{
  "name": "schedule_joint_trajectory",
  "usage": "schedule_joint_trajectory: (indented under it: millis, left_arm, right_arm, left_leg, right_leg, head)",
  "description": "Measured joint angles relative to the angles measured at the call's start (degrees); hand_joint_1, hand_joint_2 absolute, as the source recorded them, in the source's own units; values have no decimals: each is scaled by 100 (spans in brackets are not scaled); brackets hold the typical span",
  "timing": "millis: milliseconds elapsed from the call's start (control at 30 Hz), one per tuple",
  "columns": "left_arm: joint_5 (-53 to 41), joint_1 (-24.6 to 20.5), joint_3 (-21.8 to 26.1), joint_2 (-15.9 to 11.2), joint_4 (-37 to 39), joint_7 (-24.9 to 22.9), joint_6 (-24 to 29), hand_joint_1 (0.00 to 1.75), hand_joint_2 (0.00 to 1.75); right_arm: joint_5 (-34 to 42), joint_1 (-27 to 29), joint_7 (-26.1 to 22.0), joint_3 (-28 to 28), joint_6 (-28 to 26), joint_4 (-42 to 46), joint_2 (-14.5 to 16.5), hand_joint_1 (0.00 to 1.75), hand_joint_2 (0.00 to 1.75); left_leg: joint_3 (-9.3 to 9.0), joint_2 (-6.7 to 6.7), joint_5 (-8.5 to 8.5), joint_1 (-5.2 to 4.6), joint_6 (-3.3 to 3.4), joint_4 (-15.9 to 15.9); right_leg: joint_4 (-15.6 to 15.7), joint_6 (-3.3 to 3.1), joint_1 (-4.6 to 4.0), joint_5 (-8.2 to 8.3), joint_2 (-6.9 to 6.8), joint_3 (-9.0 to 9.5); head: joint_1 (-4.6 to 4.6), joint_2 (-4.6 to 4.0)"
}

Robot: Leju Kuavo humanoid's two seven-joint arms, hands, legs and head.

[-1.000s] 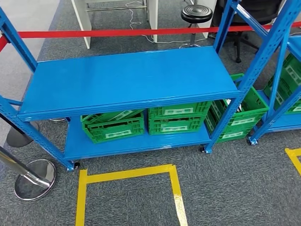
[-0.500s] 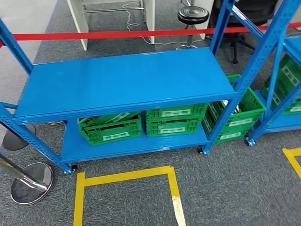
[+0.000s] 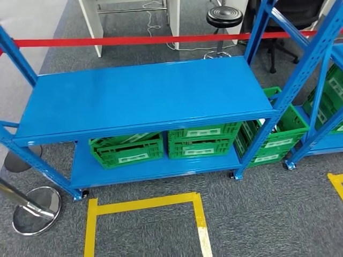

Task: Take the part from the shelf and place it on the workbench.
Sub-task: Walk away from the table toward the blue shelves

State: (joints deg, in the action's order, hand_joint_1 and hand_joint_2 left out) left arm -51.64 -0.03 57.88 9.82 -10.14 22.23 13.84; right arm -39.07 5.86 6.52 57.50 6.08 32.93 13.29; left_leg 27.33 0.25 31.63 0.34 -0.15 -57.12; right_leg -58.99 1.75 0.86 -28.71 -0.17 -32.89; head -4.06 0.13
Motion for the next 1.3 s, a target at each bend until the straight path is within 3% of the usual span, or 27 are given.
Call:
schedule_joint_trajectory:
  millis: [67,133,233,267,300,333,400,433,500,600,667,733,767,800,833,900,933,967,1100,1167,1233,1267,1300]
  left_arm:
    - [-4,-12,0,-1,0,0,-1,0,0]
    - [-8,-20,0,-2,0,0,-3,0,0]
    - [-17,-7,0,-2,0,-1,-9,0,0]
    - [-21,2,0,-1,1,-1,-11,0,0]
    - [-27,9,0,-1,1,-2,-14,0,0]
    - [-32,14,0,-1,2,-2,-17,0,0]
    - [-40,17,0,-10,3,-2,-19,0,0]
    - [-44,13,-1,-16,4,-2,-19,0,0]
    - [-49,3,-2,-28,7,-7,-20,0,0]
    - [-51,14,-2,-25,12,-10,-18,0,0]
    - [-51,10,-2,-27,14,-9,-16,0,0]
    - [-54,-2,-3,-29,18,-9,-16,0,0]
    - [-55,-4,-4,-27,20,-9,-17,0,0]
    - [-57,-1,-4,-26,23,-9,-18,0,0]
    - [-57,2,-4,-25,25,-9,-18,0,0]
    - [-55,4,-4,-26,27,-9,-18,0,0]
    - [-55,-1,-4,-27,27,-9,-17,0,0]
    - [-56,-7,-4,-28,28,-9,-19,0,0]
    - [-58,-22,-4,-30,33,-21,-38,0,0]
    - [-58,-29,-4,-32,33,-25,-43,0,0]
    - [-58,-29,-4,-33,33,-27,-45,0,0]
    - [-58,-25,-4,-33,34,-29,-45,0,0]
    - [-58,-20,-4,-32,35,-32,-46,0,0]
  right_arm:
    - [-1,0,0,8,5,-7,1,0,0]
    - [-1,-2,-2,18,19,-17,2,0,0]
    - [-1,-11,-3,26,40,-35,2,0,0]
    - [-1,-12,-3,30,42,-40,2,0,0]
    - [-1,-13,-3,36,43,-46,2,0,0]
    - [-1,-15,-3,40,45,-54,2,0,0]
    - [-2,-22,-9,44,57,-81,2,0,0]
    - [-4,-30,-19,44,64,-99,0,0,0]
    - [-11,-59,-53,44,76,-146,-8,0,0]
    - [-30,-89,-98,44,79,-210,-34,0,0]
    - [-37,-112,-109,44,77,-239,-49,0,0]
    - [-38,-137,-112,44,76,-266,-57,0,0]
    - [-38,-142,-110,45,76,-281,-62,0,0]
    - [-38,-142,-109,46,76,-292,-64,0,0]
    - [-41,-140,-108,47,75,-302,-66,0,0]
    - [-48,-137,-109,49,75,-317,-68,0,0]
    - [-51,-142,-111,48,75,-330,-68,0,0]
    - [-51,-149,-113,48,75,-342,-69,0,0]
    - [-52,-155,-108,51,78,-398,-72,0,0]
    - [-53,-166,-109,60,80,-432,-72,0,0]
    - [-53,-179,-111,73,85,-456,-74,0,0]
    - [-53,-182,-112,78,86,-466,-75,0,0]
    - [-53,-181,-112,81,88,-473,-76,0,0]
  left_leg:
    - [-20,1,47,18,-49,-17]
    - [113,-1,233,30,-99,-365]
    - [765,-2,644,29,-125,-1552]
    - [930,-2,629,28,-116,-1771]
    - [1001,-2,491,25,-97,-1772]
    - [973,-4,245,17,-64,-1555]
    - [774,-5,-251,-23,40,-858]
    - [665,-6,-360,-46,86,-558]
    - [563,-8,-327,-77,132,-312]
    - [405,-27,-318,-43,169,-133]
    - [298,-27,-306,-12,201,-62]
    - [256,-25,-252,-7,218,-55]
    - [223,-25,-217,-6,217,-55]
    - [177,-26,-176,-3,213,-55]
    - [117,-29,-132,3,203,-56]
    - [-13,-31,-27,15,158,-57]
    - [-56,-31,21,13,124,-61]
    - [-77,-27,65,9,84,-62]
    - [-72,-18,102,8,-24,-234]
    - [209,-21,206,17,-74,-761]
    - [646,-22,506,21,-117,-1464]
    - [824,-22,622,21,-125,-1687]
    - [928,-22,626,21,-124,-1744]
  right_leg:
    - [8,-83,1,-29,7,23]
    - [29,-159,14,-65,0,84]
    - [30,-227,-3,-164,1,187]
    - [31,-235,-12,-205,11,233]
    - [31,-238,-22,-250,24,287]
    - [32,-234,-32,-296,37,352]
    - [37,-208,-52,-393,47,459]
    - [39,-182,-60,-436,50,490]
    - [53,-115,-64,-453,40,545]
    - [-45,-30,-59,-448,22,595]
    - [-498,14,-52,-618,22,321]
    - [-1181,66,-36,-865,21,-173]
    - [-1387,84,-27,-909,21,-374]
    - [-1410,94,-22,-841,20,-486]
    - [-1230,100,-17,-648,18,-493]
    - [-548,98,-14,-142,6,-330]
    - [-280,73,-22,-33,-8,-259]
    - [-129,32,-32,29,-17,-207]
    - [-77,-139,-38,27,-13,-100]
    - [-37,-199,-24,-4,-10,-11]
    - [-24,-245,-27,-67,-3,68]
    - [-23,-255,-30,-106,5,113]
    - [-22,-257,-32,-147,16,165]
  head:
    - [15,0]
    - [30,0]
    - [43,0]
    - [42,0]
    - [43,0]
    - [43,0]
    - [41,0]
    - [45,0]
    - [52,0]
    - [52,-1]
    - [12,1]
    - [-28,1]
    - [-38,1]
    - [-44,0]
    - [-49,0]
    - [-51,0]
    - [-48,0]
    - [-43,0]
    - [-8,1]
    - [2,0]
    - [10,0]
    - [11,0]
    - [13,0]
